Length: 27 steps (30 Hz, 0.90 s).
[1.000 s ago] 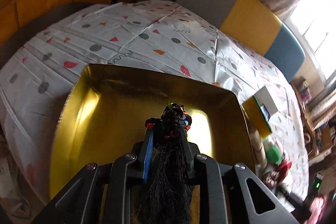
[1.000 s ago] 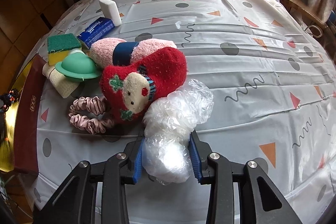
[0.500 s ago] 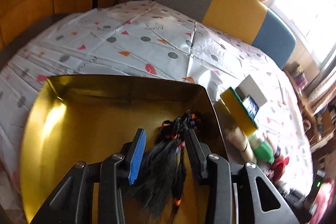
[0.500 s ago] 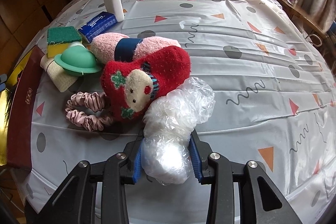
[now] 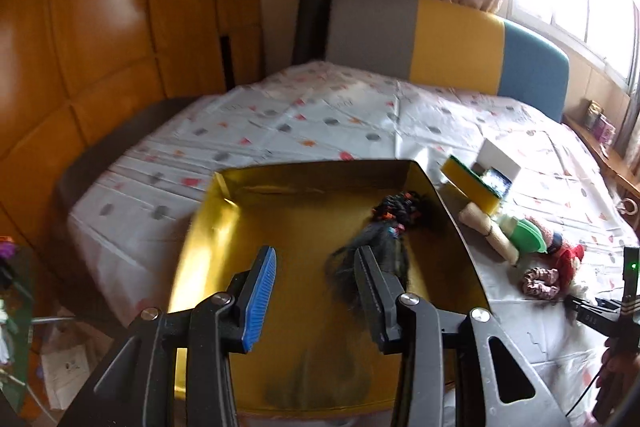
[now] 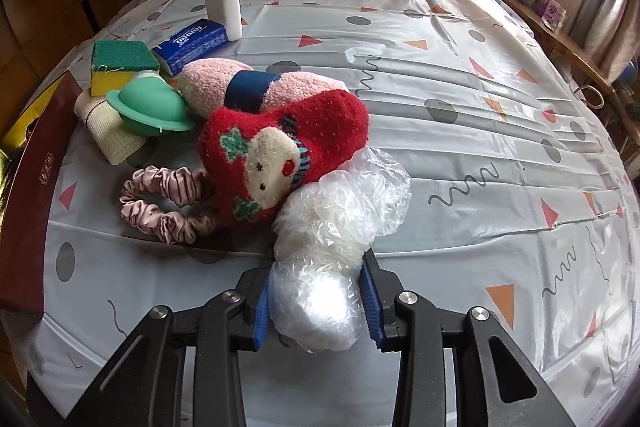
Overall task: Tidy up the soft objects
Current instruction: 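Carry the black hair bundle into the gold tray and open the left tool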
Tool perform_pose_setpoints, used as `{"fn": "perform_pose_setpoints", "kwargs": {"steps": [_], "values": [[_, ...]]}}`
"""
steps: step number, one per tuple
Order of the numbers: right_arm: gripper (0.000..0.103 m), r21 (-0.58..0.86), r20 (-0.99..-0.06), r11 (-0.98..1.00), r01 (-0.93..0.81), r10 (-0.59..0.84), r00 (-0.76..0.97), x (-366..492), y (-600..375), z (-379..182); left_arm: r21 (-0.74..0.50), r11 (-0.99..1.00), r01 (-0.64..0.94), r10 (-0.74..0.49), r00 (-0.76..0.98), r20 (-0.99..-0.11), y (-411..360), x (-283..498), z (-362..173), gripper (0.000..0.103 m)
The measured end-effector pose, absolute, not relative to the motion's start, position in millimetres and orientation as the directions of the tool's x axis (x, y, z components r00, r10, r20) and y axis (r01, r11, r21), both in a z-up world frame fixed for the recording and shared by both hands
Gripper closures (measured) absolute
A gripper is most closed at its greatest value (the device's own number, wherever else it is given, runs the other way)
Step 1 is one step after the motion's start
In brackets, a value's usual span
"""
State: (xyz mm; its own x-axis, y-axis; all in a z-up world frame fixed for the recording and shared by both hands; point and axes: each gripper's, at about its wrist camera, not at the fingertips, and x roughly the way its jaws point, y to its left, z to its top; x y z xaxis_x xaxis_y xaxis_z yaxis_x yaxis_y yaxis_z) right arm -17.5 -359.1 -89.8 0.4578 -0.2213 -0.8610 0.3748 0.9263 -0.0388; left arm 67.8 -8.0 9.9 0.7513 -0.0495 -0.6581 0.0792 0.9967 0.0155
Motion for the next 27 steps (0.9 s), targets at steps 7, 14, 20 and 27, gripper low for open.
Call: {"fn": "perform_pose_setpoints", "kwargs": {"steps": [7,14,20,27], "values": [[0.066,-0.054,-0.844,0.925,0.375,-0.243,0.478,-20,-355,-91,0.039,0.999,-0.001,0.024,0.805,-0.593,17,41,28,0.051],[0.066,-0.078,-0.835,0.920,0.385,-0.272,0.479,-21,-351,-92,0.019,0.998,-0.061,0.060,0.810,-0.583,40,31,30,0.050],[0.068,-0.105,-0.841,0.914,0.393,-0.292,0.455,-28,-342,-88,0.004,0.996,-0.090,0.075,0.805,-0.589,56,30,26,0.049],[0.069,-0.073,-0.818,0.923,0.377,-0.271,0.507,-47,-321,-62,-0.007,0.994,-0.108,0.082,0.793,-0.603,66,31,19,0.049]]}}
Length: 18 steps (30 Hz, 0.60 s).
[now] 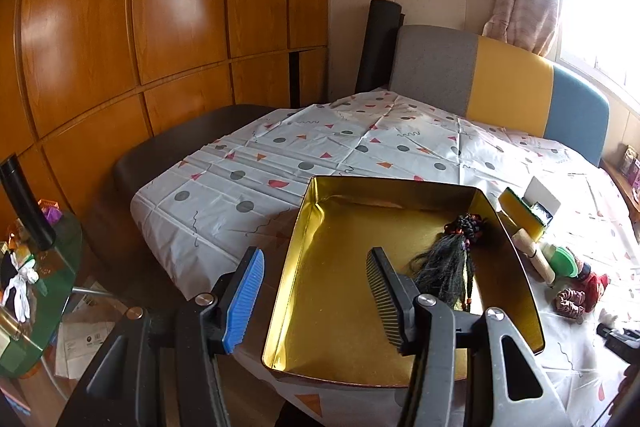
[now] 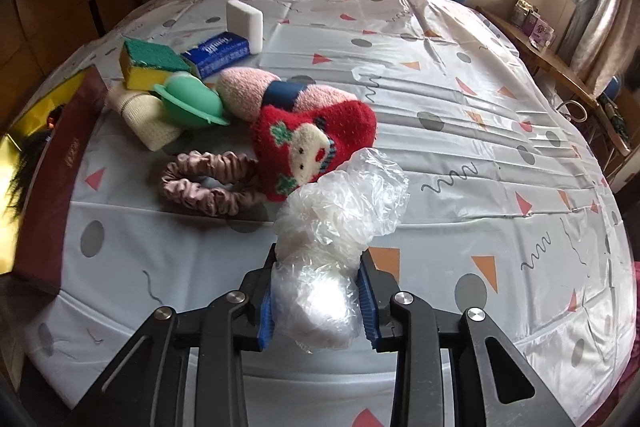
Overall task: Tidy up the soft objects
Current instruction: 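Carry the black hair bundle into the gold tray and open the left tool, then carry the plastic bag into the gold tray and open the right tool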
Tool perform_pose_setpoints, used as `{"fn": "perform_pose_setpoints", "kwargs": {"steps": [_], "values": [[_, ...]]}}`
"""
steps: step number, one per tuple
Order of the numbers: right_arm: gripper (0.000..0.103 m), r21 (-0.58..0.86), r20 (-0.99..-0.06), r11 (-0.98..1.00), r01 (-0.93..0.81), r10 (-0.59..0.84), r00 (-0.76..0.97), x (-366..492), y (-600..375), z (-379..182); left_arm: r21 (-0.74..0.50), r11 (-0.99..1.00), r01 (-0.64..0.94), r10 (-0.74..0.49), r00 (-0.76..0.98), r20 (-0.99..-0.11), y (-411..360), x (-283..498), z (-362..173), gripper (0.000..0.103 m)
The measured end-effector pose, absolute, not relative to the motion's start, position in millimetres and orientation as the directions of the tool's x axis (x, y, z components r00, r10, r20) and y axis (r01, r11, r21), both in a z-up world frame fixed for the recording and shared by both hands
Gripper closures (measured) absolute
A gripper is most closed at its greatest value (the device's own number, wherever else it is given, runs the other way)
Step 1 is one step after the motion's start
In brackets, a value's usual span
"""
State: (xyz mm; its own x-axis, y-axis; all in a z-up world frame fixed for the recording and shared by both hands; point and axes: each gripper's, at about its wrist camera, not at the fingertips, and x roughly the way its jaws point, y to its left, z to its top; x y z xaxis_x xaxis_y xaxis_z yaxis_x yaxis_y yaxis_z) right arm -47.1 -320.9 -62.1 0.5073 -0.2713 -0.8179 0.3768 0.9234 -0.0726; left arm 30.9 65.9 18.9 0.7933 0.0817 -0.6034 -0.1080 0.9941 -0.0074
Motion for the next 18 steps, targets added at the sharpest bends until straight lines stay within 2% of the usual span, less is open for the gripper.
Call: {"fn": "perform_pose_setpoints", "kwargs": {"steps": [10,18], "values": [[0.069,0.018,-0.739,0.987,0.158,-0.093,0.667,-28,-238,-7,-0.012,0.993,-0.119,0.087,0.787,-0.611,70,32,14,0.049],[0.069,0.062,-0.729,0.997,-0.047,0.077,0.680,-6,-159,-2,-0.020,0.991,-0.135,0.093,0.773,-0.627,76,34,8,0.049]]}}
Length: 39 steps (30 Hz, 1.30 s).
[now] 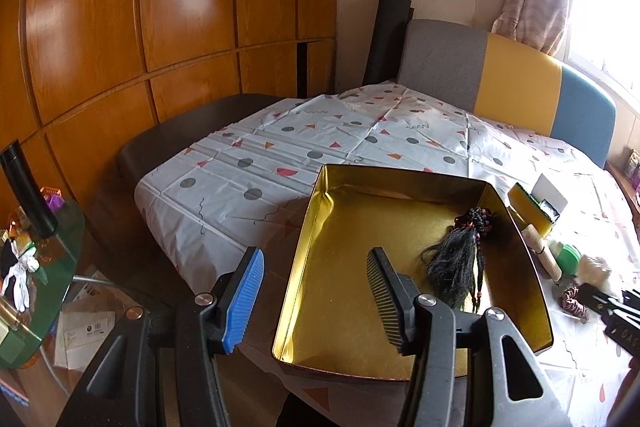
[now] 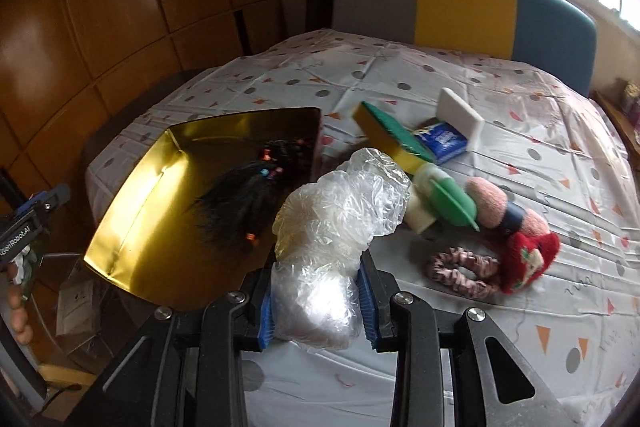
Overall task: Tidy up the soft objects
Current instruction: 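Carry the plastic bag into the gold tray and open the right tool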
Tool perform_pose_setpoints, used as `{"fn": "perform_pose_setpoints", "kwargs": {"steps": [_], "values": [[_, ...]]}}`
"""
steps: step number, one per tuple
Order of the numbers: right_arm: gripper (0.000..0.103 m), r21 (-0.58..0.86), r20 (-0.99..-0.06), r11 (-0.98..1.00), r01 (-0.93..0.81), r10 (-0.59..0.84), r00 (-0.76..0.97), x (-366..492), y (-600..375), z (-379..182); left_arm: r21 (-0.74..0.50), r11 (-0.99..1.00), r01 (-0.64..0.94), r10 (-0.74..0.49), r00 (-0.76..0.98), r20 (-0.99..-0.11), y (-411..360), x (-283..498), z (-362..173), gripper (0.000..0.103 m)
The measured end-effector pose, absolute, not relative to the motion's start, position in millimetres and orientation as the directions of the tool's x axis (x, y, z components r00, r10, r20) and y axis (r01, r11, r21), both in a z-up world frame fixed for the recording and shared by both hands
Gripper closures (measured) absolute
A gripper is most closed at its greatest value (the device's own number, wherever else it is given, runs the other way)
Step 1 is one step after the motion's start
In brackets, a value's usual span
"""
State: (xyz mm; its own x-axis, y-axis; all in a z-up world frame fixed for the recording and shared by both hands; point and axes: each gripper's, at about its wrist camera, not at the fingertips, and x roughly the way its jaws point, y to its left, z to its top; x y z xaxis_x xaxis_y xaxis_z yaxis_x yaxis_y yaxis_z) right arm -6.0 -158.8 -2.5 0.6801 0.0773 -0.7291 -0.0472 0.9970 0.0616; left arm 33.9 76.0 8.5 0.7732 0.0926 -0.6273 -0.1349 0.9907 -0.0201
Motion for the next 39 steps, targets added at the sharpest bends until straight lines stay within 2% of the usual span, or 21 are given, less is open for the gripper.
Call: {"fn": "perform_pose_setpoints", "kwargs": {"steps": [4,15,23,27,30,31,33,39], "values": [[0.069,0.042,-0.738,0.994,-0.105,0.101,0.667,10,-126,-8,-0.018,0.988,-0.156,0.109,0.766,-0.634,82,34,4,0.049],[0.069,-0.052,-0.786,0.991,-0.125,0.037,0.617,62,-78,-39,-0.018,0.971,-0.239,0.167,0.727,-0.666,110,38,-9,0.049],[0.065,-0.118,-0.790,0.983,-0.140,-0.008,0.613,72,-64,-54,-0.010,0.972,-0.233,0.165,0.715,-0.679,110,42,-15,0.049],[0.058,-0.124,-0.791,0.984,-0.131,-0.018,0.612,74,-64,-60,-0.006,0.974,-0.226,0.162,0.713,-0.682,107,43,-16,0.049],[0.058,-0.144,-0.779,0.982,-0.122,-0.036,0.626,72,-63,-59,-0.005,0.974,-0.226,0.163,0.716,-0.679,107,43,-16,0.049],[0.055,-0.145,-0.776,0.982,-0.119,-0.039,0.630,71,-63,-58,-0.006,0.974,-0.227,0.163,0.718,-0.676,108,43,-15,0.049],[0.040,-0.154,-0.752,0.982,-0.106,-0.047,0.658,65,-63,-50,-0.011,0.974,-0.228,0.162,0.723,-0.672,107,41,-14,0.049],[0.040,-0.230,-0.665,0.969,-0.095,-0.085,0.742,44,-54,-19,-0.019,0.974,-0.228,0.158,0.730,-0.665,107,38,-9,0.049]]}}
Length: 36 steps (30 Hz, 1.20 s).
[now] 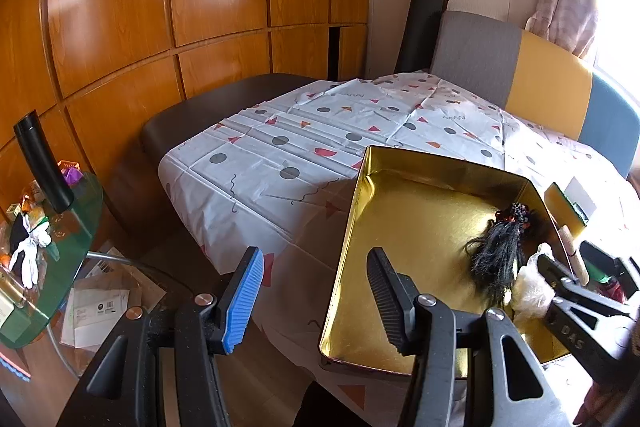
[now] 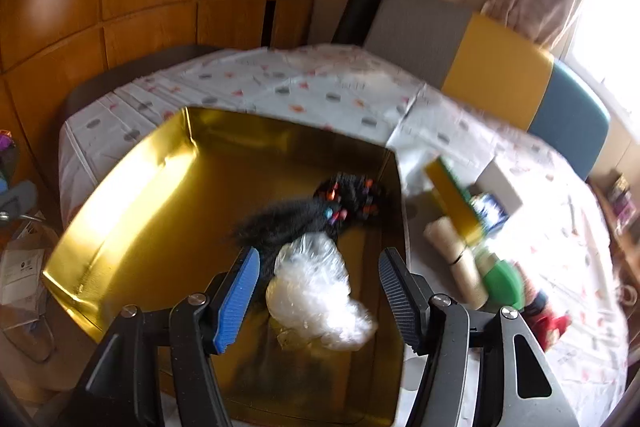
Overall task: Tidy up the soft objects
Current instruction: 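Carry the plastic bag into the gold tray and open the right tool, then move both tools back from the tray toward the pile of soft items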
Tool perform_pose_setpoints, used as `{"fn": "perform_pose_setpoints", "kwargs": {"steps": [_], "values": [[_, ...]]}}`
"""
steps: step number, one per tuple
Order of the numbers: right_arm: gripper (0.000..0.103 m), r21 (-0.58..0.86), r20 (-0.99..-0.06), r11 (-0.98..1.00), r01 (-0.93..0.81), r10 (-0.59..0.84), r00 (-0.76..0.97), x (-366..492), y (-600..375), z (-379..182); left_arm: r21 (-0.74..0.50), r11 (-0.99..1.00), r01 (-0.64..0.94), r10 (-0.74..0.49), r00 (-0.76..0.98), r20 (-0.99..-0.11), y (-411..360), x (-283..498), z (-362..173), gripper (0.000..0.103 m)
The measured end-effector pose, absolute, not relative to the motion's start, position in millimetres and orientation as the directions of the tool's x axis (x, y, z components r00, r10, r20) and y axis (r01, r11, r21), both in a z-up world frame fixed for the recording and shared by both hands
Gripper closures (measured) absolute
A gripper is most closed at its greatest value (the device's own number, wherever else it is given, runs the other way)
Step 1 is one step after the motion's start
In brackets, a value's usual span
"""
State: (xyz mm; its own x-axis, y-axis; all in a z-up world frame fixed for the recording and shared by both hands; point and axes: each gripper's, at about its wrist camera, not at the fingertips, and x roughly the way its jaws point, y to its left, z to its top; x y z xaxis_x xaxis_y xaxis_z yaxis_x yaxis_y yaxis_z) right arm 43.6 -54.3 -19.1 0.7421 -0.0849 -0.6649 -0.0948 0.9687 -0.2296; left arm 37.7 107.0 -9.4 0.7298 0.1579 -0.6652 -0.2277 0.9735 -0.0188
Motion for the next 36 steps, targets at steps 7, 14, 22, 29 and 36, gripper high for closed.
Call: {"fn": "perform_pose_setpoints", "kwargs": {"steps": [7,14,22,29,36], "values": [[0.039,-0.261,-0.568,0.960,-0.099,-0.070,0.820,15,-41,19,-0.028,0.972,-0.234,0.158,0.736,-0.659,108,35,-4,0.049],[0.038,-0.270,-0.522,0.957,-0.105,-0.053,0.851,1,-31,39,-0.027,0.971,-0.237,0.162,0.737,-0.657,107,32,-1,0.049],[0.037,-0.269,-0.497,0.958,-0.096,-0.052,0.866,-6,-31,47,-0.018,0.974,-0.226,0.160,0.740,-0.653,102,29,1,0.049],[0.034,-0.244,-0.521,0.966,-0.082,-0.059,0.852,-4,-52,39,0.018,0.987,-0.162,0.134,0.744,-0.654,81,35,6,0.049],[0.030,-0.233,-0.565,0.972,-0.008,-0.129,0.815,-6,-108,22,0.052,0.997,-0.061,0.081,0.768,-0.635,47,38,17,0.049]]}}
